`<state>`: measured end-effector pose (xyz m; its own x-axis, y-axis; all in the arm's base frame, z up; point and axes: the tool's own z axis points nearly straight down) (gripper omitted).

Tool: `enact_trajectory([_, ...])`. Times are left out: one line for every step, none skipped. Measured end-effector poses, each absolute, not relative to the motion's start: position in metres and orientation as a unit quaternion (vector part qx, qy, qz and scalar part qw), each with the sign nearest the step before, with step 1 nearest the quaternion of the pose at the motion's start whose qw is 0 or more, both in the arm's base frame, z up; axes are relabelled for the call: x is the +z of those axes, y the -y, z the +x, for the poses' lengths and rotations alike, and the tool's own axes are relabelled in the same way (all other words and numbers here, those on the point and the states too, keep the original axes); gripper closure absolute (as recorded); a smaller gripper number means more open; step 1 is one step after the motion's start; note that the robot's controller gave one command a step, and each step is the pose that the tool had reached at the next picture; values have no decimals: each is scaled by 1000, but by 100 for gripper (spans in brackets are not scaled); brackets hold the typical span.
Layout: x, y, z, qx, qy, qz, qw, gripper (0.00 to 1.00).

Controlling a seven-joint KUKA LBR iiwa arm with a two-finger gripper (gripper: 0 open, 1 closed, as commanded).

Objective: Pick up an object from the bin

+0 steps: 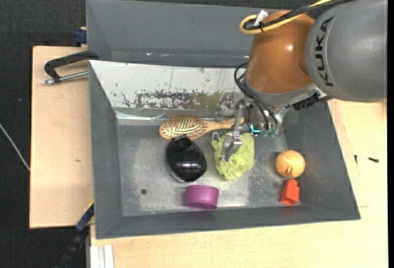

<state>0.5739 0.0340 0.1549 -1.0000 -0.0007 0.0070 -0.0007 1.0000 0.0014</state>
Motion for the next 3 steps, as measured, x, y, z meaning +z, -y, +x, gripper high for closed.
enact_trajectory([160,-34,576,-1,1000,0,-1,100])
enact_trajectory([160,-34,576,-1,1000,0,-1,100])
enact_trajectory([200,-17,576,-1,1000,23,1,100])
